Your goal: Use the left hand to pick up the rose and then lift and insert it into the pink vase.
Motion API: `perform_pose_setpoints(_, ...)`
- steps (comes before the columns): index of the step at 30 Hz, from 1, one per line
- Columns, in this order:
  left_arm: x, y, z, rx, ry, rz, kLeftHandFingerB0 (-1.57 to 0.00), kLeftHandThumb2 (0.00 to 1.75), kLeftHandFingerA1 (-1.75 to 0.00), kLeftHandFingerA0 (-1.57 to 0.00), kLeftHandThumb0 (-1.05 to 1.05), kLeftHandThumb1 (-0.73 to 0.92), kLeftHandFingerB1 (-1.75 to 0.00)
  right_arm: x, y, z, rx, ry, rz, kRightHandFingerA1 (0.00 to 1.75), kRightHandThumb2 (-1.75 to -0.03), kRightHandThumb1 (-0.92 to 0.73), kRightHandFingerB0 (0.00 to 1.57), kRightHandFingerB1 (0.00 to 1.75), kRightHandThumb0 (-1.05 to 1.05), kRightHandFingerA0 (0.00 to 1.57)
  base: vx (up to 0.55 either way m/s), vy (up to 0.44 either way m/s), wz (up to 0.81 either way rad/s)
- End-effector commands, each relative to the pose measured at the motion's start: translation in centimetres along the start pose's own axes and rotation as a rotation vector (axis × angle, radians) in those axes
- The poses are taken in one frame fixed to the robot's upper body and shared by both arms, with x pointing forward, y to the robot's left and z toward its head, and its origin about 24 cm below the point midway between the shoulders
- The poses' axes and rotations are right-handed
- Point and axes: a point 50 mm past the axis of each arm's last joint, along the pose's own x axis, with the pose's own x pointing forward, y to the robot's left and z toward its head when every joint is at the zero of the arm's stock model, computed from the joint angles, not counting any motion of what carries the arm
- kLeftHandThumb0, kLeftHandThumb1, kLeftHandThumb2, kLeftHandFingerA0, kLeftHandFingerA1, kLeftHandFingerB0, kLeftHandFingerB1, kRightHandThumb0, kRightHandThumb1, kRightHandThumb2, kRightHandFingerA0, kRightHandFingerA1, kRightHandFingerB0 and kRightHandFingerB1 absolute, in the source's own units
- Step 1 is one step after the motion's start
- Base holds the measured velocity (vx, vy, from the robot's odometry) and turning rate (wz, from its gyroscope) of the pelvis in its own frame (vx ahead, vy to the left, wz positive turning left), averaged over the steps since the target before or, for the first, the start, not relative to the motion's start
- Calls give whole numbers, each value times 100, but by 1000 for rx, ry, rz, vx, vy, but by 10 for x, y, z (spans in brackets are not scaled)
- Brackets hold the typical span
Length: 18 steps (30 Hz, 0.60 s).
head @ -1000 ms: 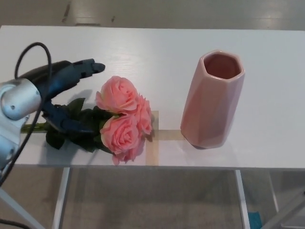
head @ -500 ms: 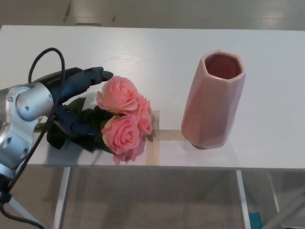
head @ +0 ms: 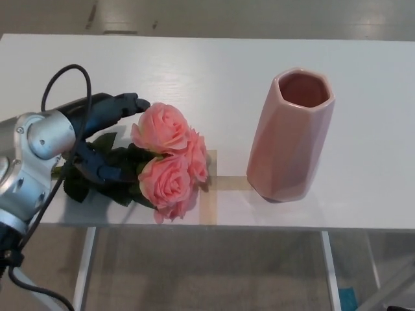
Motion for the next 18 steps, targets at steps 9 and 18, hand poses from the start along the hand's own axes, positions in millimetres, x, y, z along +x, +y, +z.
perform_pose_setpoints(9,10,-23,-1,102,46,-83,0,76,-14,0,-56,34,-20,1,0,2,21,-4,4,49,-59,-65,57,48,-23,58,0,0,0)
perform_pose_setpoints(18,16,-35,0,147,79,-143,0,72,-16,0,-49,32,-19,1,2,2,36,-3,0,50,-59,-65,57,48,-23,58,0,0,0)
